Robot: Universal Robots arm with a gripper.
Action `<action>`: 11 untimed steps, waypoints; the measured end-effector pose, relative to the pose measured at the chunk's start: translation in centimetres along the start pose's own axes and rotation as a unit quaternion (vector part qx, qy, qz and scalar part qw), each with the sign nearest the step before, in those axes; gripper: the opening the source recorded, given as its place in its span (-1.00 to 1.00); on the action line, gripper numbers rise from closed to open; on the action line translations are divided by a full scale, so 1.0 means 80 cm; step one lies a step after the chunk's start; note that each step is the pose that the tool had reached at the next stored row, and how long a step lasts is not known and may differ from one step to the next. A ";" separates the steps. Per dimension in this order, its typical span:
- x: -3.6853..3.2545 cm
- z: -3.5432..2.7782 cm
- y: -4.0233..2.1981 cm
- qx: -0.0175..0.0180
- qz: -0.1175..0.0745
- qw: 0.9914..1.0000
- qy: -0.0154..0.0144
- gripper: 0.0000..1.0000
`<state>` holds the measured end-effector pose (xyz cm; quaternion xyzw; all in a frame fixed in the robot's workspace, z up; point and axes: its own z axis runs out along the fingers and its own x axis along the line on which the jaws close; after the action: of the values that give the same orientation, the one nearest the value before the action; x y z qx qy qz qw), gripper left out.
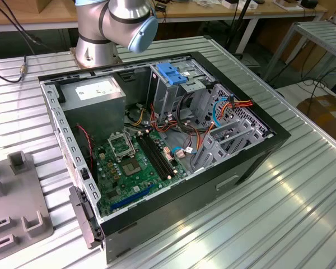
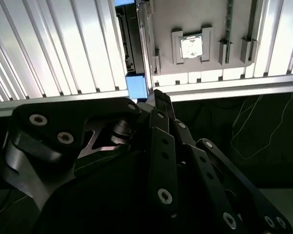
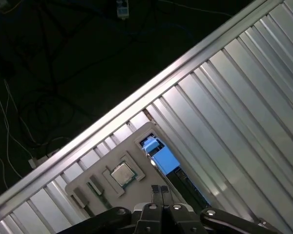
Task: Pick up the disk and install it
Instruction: 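Pick up the disk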
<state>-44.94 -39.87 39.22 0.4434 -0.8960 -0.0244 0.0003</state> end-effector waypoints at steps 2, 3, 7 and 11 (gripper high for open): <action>0.0000 0.0001 0.0000 0.000 -0.015 1.000 0.001 -0.80; 0.0000 0.0001 0.0000 0.000 -0.023 1.000 0.001 -0.80; 0.0000 0.0001 0.0000 -0.001 -0.058 0.998 0.003 -0.80; 0.0000 0.0001 0.0000 -0.002 -0.092 0.996 0.004 -0.80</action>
<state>-44.94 -39.87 39.21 0.5241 -0.8513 -0.0243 0.0025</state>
